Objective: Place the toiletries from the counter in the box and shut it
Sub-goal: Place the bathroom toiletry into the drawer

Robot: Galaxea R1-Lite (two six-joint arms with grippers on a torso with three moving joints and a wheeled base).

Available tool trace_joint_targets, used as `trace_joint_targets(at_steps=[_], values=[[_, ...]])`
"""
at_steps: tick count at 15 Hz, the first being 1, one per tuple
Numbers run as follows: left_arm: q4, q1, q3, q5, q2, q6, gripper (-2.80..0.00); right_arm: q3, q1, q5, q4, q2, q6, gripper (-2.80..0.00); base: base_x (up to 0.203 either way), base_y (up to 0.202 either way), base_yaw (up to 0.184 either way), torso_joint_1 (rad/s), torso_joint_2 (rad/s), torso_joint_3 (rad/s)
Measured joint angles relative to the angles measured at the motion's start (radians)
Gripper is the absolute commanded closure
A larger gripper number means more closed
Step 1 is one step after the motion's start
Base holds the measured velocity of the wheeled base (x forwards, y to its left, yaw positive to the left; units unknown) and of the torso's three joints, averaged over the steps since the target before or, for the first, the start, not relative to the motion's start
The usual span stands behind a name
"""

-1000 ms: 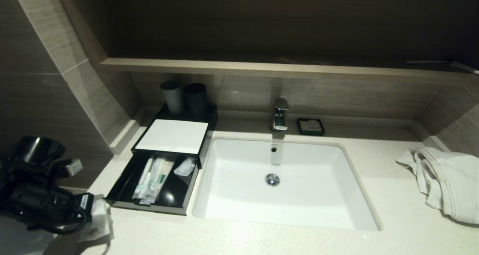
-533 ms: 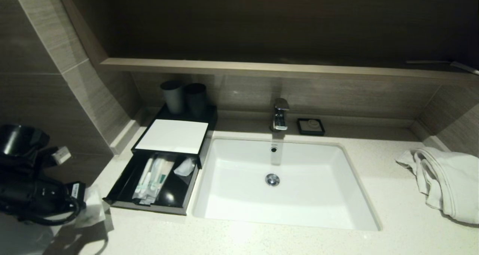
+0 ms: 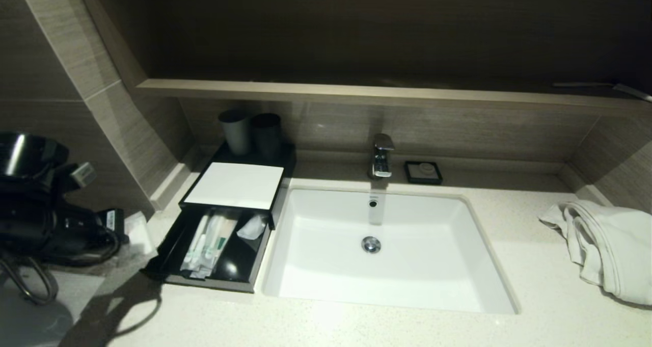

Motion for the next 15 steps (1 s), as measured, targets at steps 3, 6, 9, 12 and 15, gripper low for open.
trace_joint_targets(at_steps=[3, 6, 9, 12, 15], values=[[0.008, -0.11, -0.113, 0.009, 0.065, -0.013, 0.0, 0.0, 0.0, 0.0, 0.0, 0.0, 0.0, 0.0, 0.0, 0.0, 0.0, 0.0, 0.0, 0.0], [0.0, -0.196, -0.182, 0.013, 0.138, -0.044, 0.0, 0.0, 0.0, 0.0, 0.0, 0.0, 0.0, 0.0, 0.0, 0.0, 0.0, 0.0, 0.0, 0.0], [0.002, -0.232, -0.234, 0.014, 0.195, -0.057, 0.0, 0.0, 0.0, 0.0, 0.0, 0.0, 0.0, 0.0, 0.0, 0.0, 0.0, 0.0, 0.0, 0.0], [0.012, -0.283, -0.263, 0.017, 0.223, -0.05, 0.0, 0.0, 0.0, 0.0, 0.0, 0.0, 0.0, 0.0, 0.0, 0.0, 0.0, 0.0, 0.0, 0.0], [0.02, -0.321, -0.274, 0.022, 0.253, -0.046, 0.0, 0.0, 0.0, 0.0, 0.0, 0.0, 0.0, 0.0, 0.0, 0.0, 0.0, 0.0, 0.0, 0.0]])
